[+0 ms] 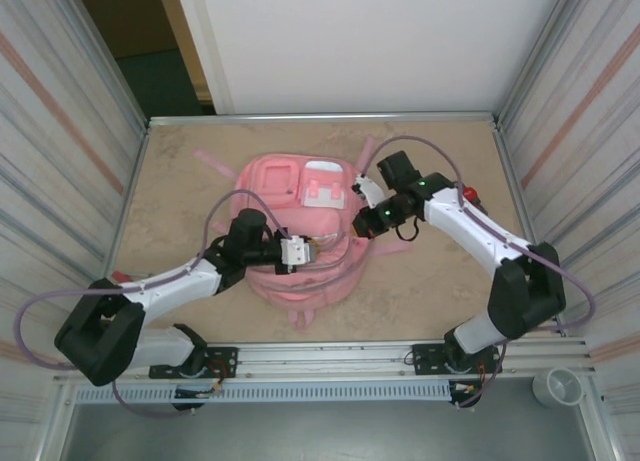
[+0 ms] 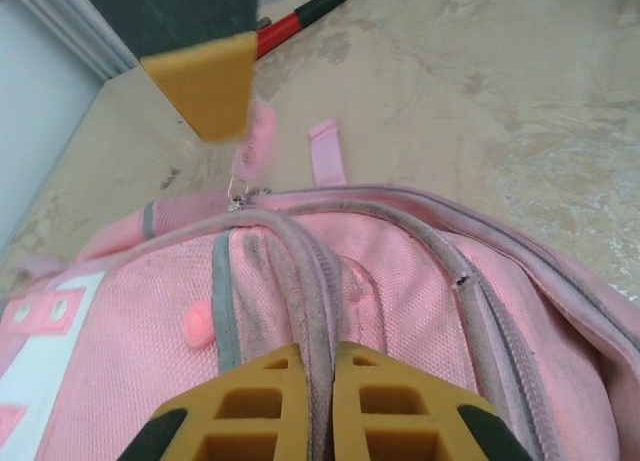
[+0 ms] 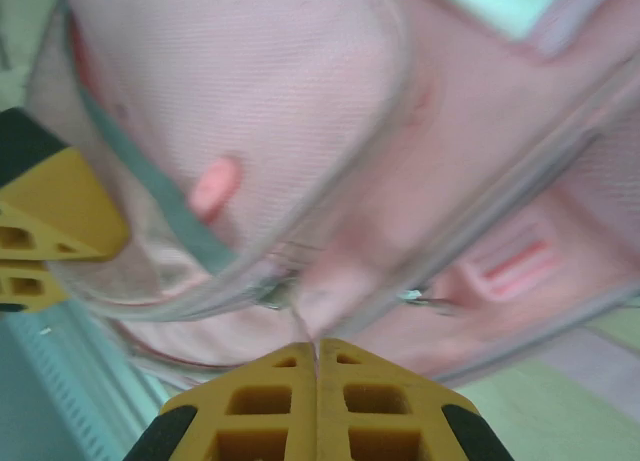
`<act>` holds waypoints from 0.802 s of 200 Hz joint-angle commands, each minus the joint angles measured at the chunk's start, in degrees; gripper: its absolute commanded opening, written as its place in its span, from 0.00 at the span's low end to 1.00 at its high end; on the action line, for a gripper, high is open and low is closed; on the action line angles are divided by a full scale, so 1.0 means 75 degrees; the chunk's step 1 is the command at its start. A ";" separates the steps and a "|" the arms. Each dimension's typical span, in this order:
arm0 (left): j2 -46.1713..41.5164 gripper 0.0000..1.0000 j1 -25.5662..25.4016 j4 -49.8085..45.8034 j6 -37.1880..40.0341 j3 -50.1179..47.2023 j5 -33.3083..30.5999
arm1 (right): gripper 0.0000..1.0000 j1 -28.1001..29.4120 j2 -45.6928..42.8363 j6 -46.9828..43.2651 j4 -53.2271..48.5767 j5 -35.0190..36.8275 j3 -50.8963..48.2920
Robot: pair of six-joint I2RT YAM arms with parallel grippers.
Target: Pack the student bag
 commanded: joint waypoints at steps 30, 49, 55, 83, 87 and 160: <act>-0.0175 0.00 0.0224 0.0069 -0.0011 -0.0264 0.0593 | 0.00 -0.0636 0.0267 0.0369 0.0313 0.1140 -0.0197; -0.0111 0.00 0.0356 0.0086 -0.0078 -0.0270 0.0906 | 0.07 -0.0270 -0.0064 0.0331 0.0730 0.0768 -0.0582; -0.0131 0.00 0.0454 0.0150 -0.0181 -0.0291 0.1089 | 0.11 -0.0123 -0.0183 0.0229 0.0845 0.0625 -0.0717; -0.0394 0.00 0.1054 0.0452 -0.0474 -0.0613 0.2012 | 0.20 0.0369 -0.0702 -0.0196 0.1886 0.0263 -0.1415; -0.0413 0.00 0.1128 0.0469 -0.0507 -0.0648 0.2144 | 0.22 0.0399 -0.0728 -0.0201 0.2058 0.0225 -0.1465; -0.0379 0.00 0.1344 0.0178 -0.0601 -0.0455 0.2782 | 0.46 0.0347 -0.0388 -0.2592 0.4146 -0.1599 -0.2283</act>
